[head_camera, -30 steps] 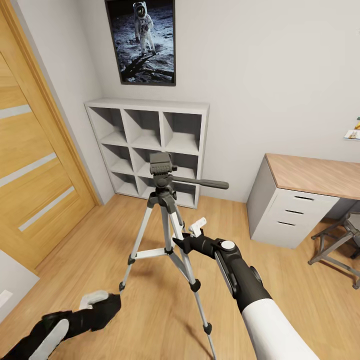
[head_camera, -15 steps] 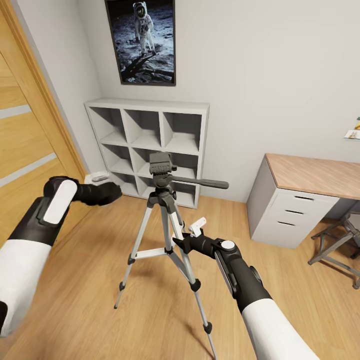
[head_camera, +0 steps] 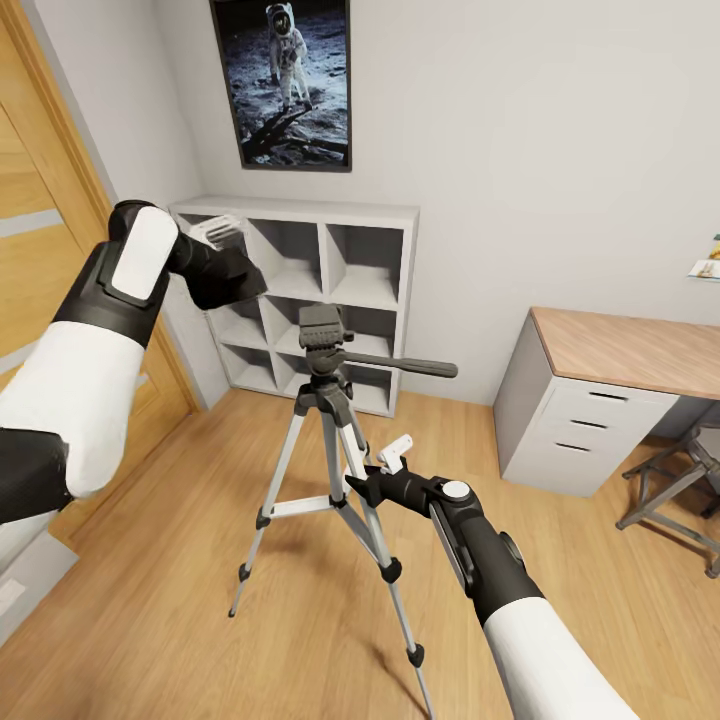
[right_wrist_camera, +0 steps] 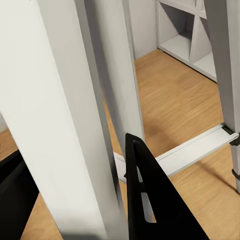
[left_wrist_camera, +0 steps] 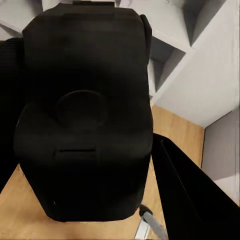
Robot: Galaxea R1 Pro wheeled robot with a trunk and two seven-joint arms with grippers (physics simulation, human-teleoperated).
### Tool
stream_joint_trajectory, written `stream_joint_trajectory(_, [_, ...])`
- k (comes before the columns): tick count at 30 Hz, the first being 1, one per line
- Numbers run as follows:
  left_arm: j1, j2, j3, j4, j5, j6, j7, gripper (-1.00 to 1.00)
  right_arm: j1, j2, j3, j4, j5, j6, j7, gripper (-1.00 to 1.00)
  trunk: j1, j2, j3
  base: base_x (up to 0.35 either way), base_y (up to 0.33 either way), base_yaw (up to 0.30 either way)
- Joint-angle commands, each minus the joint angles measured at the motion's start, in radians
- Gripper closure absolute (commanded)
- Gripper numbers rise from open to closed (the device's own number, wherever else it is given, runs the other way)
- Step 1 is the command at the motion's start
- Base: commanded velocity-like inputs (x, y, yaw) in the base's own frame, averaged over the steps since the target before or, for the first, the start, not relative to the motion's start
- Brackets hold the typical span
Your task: Attach the digital camera to the camera tripod in the bedroom.
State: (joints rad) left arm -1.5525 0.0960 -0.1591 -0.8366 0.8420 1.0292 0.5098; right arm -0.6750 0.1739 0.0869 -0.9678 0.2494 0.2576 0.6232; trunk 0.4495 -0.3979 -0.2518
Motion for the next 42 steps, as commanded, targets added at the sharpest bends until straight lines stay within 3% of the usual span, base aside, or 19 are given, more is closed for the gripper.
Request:
stream_joint_trajectory(1, [-0.013, -0.007, -0.005, 0.005, 0.003, 0.004, 0.012, 1.00, -0.001, 0.001, -0.001, -0.002, 0.002, 0.005, 0.004, 1.00, 0.001, -0.002, -0.002, 0.000, 0.000, 0.000])
stream_joint_trajectory(4, [-0.097, -0.057, -0.005, 0.055, 0.004, 0.005, 0.020, 1.00, 0.000, 0.001, 0.000, -0.002, 0.002, 0.007, 0.004, 1.00, 0.001, -0.002, -0.002, 0.000, 0.000, 0.000])
stream_joint_trajectory(11, [-0.162, -0.122, -0.005, 0.119, 0.000, 0.007, 0.025, 1.00, 0.000, 0.001, 0.000, -0.001, 0.006, 0.008, 0.004, 1.00, 0.001, -0.002, -0.002, 0.000, 0.000, 0.000])
stream_joint_trajectory(22, [-0.165, -0.141, -0.003, 0.077, 0.009, 0.004, 0.027, 1.00, 0.000, 0.001, 0.000, -0.002, 0.008, 0.005, 0.004, 1.00, 0.001, -0.002, -0.002, 0.000, 0.000, 0.000])
stream_joint_trajectory(42, [-0.164, -0.163, -0.006, 0.085, 0.009, -0.024, 0.047, 1.00, 0.000, 0.001, 0.002, -0.002, 0.009, 0.003, 0.004, 1.00, 0.001, -0.002, -0.002, 0.000, 0.000, 0.000])
